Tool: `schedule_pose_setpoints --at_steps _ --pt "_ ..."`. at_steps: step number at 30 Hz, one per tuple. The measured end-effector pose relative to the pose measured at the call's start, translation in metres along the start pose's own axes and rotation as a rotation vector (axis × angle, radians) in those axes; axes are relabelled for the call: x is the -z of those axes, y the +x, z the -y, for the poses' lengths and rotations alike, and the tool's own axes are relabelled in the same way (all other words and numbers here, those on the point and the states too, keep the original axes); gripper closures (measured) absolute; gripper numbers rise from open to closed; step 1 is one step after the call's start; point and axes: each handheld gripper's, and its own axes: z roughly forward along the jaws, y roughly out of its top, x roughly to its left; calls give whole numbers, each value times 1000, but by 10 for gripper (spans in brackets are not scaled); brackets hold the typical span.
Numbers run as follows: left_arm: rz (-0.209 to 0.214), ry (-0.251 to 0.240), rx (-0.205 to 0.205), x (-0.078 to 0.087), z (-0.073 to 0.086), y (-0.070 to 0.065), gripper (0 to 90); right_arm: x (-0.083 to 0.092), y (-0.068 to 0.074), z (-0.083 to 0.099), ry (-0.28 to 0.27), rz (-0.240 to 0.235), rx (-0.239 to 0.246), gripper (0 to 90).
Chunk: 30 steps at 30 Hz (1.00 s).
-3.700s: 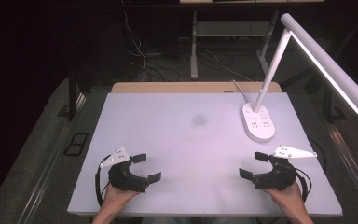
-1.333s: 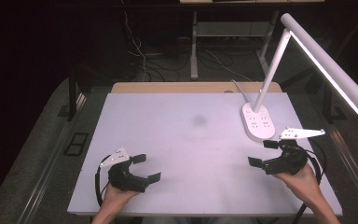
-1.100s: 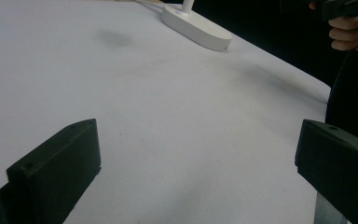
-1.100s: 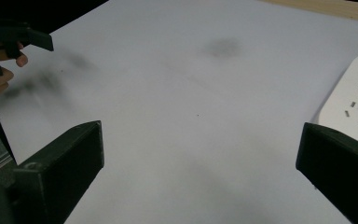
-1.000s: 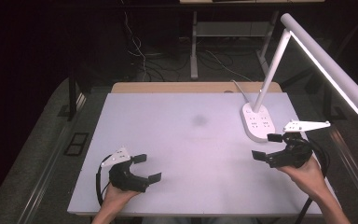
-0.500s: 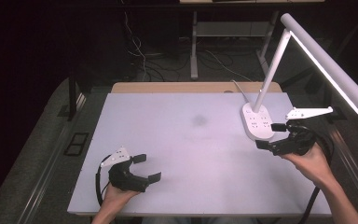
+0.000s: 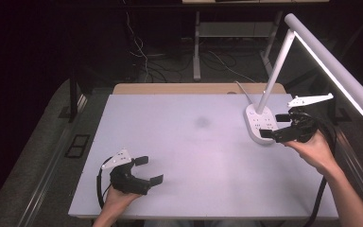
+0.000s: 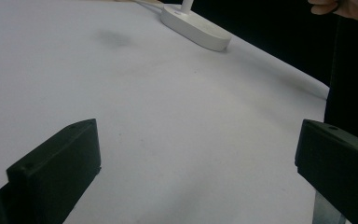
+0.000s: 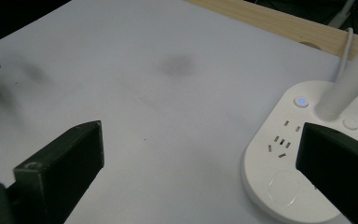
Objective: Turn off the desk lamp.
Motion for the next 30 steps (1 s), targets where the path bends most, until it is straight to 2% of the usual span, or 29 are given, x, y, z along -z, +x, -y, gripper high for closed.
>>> schedule_pose_setpoints --at_steps 7,8,16,22,24,25,27,29,30 --pt "-1 -4 2 1 0 1 0 -6 -17 -4 3 11 -27 9" --pt "0 -4 2 1 0 1 0 -8 -22 -4 0 19 -42 9" --pt "0 -5 2 1 0 1 0 -10 -43 -5 -5 30 -64 9" --pt "0 -3 2 1 0 1 0 -15 -61 -3 11 58 -86 9" --pt "0 -4 3 1 0 1 0 -17 -63 -3 19 62 -94 21" --pt "1 -4 3 1 0 1 0 -19 -69 -1 18 56 -90 82" --pt "1 -6 5 1 0 1 0 -21 -72 -1 20 65 -97 83" --pt "3 -9 6 1 0 1 0 -24 -80 1 22 79 -109 163" --pt "2 -9 9 1 0 1 0 -24 -83 2 22 85 -111 163"
